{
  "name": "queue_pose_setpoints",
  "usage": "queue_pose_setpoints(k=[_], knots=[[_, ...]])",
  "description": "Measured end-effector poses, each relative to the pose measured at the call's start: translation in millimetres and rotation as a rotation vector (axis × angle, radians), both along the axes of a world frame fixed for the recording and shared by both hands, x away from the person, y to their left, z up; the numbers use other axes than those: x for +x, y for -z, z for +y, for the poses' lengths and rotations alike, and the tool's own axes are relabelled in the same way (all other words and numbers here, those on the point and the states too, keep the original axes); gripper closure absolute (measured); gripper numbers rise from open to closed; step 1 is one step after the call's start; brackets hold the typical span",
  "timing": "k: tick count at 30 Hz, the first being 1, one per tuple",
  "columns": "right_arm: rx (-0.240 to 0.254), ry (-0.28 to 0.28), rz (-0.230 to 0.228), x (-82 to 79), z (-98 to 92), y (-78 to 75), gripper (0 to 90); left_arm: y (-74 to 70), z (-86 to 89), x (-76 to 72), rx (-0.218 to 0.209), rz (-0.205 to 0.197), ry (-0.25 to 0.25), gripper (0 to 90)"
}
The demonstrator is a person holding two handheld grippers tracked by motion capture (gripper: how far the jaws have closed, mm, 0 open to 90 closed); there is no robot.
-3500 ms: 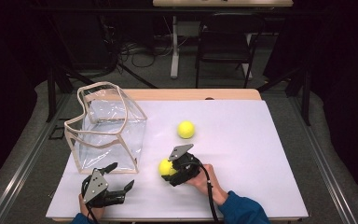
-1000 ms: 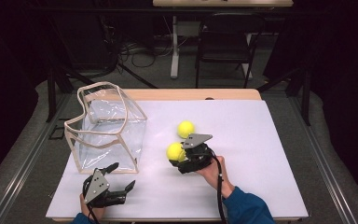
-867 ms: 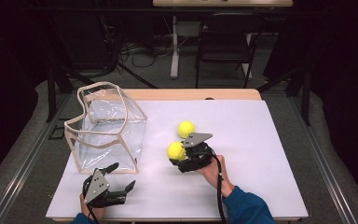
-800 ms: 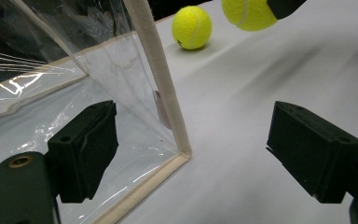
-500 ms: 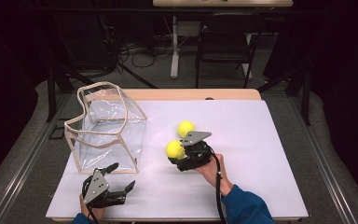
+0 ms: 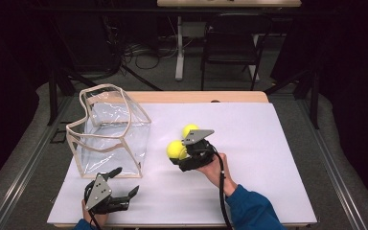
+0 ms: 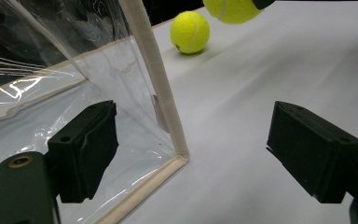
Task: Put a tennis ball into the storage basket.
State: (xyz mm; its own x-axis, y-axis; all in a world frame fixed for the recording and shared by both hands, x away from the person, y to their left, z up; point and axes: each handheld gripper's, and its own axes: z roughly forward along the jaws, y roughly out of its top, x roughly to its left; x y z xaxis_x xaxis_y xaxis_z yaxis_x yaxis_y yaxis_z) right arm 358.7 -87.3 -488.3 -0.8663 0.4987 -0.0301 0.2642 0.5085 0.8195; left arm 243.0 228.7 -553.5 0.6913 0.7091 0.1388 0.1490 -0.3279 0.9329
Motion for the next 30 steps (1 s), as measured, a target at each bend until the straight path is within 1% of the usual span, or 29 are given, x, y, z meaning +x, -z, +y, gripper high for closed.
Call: queue_pose_setpoints(k=[4,9,12,20,30], knots=[[0.01,-0.009,0.0,3.7,1.4,-5.9,26.5,0.5,-0.3,1.0,0.004,0.005,-0.003,15.8],[0.025,-0.007,0.01,9.3,2.6,-11.9,26.5,-0.1,-0.1,0.0,-0.005,0.0,0.001,15.8],[0.033,-0.021,0.02,13.3,4.0,-16.0,26.5,0.2,-0.7,0.8,-0.011,0.004,0.003,15.8],[0.014,-0.02,0.009,20.3,8.4,-22.5,26.5,0.6,-0.5,1.5,-0.011,0.004,0.0,15.8],[0.01,-0.014,0.003,27.0,12.2,-27.9,26.5,0.9,-0.4,1.7,-0.012,0.005,-0.001,15.8]])
